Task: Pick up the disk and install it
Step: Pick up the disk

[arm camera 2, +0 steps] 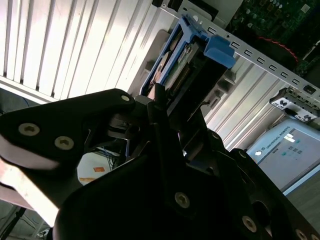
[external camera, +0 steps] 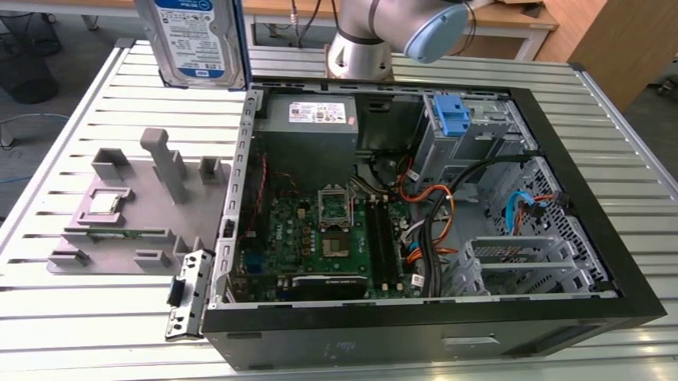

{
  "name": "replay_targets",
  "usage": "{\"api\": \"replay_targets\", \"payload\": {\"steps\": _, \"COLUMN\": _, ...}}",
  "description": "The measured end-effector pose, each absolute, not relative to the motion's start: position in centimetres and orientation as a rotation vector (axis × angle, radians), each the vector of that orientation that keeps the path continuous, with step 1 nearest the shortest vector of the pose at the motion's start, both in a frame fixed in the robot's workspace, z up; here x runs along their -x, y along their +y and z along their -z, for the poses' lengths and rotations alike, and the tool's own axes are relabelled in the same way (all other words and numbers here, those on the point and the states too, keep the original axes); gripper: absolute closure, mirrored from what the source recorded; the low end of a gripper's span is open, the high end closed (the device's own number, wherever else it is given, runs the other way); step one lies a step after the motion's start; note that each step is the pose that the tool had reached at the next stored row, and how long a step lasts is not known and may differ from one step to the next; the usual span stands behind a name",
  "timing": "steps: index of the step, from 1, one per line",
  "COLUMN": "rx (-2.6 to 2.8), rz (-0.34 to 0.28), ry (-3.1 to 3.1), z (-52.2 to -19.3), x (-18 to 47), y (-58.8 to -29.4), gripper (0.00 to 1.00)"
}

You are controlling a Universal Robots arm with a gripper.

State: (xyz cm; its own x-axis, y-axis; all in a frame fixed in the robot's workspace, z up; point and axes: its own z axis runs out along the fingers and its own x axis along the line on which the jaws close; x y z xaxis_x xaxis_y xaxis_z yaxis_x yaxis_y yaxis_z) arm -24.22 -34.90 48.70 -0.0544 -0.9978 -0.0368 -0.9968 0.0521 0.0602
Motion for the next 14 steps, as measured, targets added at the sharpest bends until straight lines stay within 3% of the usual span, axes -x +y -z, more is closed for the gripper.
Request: {"api": "replay_targets", "payload": {"steps": 14, "rx": -2.15, "rz": 0.108, "ry": -2.268, "z": -48.69, "x": 24.01, "y": -34.9, "gripper": 0.65}}
